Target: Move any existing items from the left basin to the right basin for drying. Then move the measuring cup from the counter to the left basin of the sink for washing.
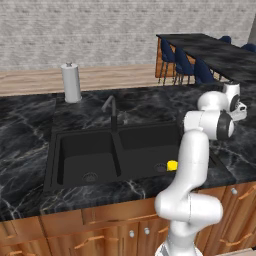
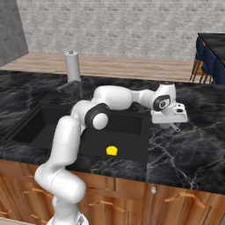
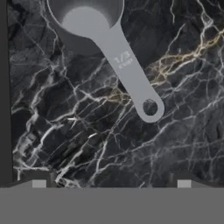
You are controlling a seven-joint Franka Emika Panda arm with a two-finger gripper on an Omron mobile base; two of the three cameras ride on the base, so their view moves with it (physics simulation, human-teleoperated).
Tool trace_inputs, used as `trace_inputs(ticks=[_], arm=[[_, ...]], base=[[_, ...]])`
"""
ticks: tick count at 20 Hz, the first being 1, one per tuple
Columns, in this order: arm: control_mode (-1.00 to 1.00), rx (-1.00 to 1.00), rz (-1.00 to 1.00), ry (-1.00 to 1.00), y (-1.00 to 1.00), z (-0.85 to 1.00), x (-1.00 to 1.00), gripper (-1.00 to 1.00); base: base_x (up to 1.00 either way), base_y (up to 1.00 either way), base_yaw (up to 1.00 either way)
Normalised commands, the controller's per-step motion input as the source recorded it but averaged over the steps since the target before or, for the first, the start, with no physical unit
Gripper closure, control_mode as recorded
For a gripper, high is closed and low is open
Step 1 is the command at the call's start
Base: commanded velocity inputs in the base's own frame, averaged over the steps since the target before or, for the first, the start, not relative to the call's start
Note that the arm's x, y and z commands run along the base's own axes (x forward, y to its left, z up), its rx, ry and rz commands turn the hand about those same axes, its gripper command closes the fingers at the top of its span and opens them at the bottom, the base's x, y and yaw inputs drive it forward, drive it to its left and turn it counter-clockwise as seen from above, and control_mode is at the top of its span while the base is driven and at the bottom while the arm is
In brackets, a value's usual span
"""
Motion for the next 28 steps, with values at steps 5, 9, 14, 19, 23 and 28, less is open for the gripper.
trace_inputs(ticks=[5,9,14,19,23,28], arm=[[-1.00,0.00,0.01,0.00,-0.24,-0.20,0.27,-1.00],[-1.00,0.00,0.02,0.00,-0.28,-0.19,0.22,-1.00],[-1.00,0.00,0.04,0.00,-0.27,-0.27,0.19,-1.00],[-1.00,0.00,0.04,0.02,-0.03,-0.42,0.10,-1.00],[-1.00,0.00,0.01,0.01,0.00,-0.30,0.18,-1.00],[-1.00,0.00,0.00,0.00,0.00,-0.06,0.23,1.00]], base=[[0.00,0.00,0.00],[0.00,0.00,0.00],[0.00,0.00,0.00],[0.00,0.00,0.00],[0.00,0.00,0.00],[0.00,0.00,0.00]])
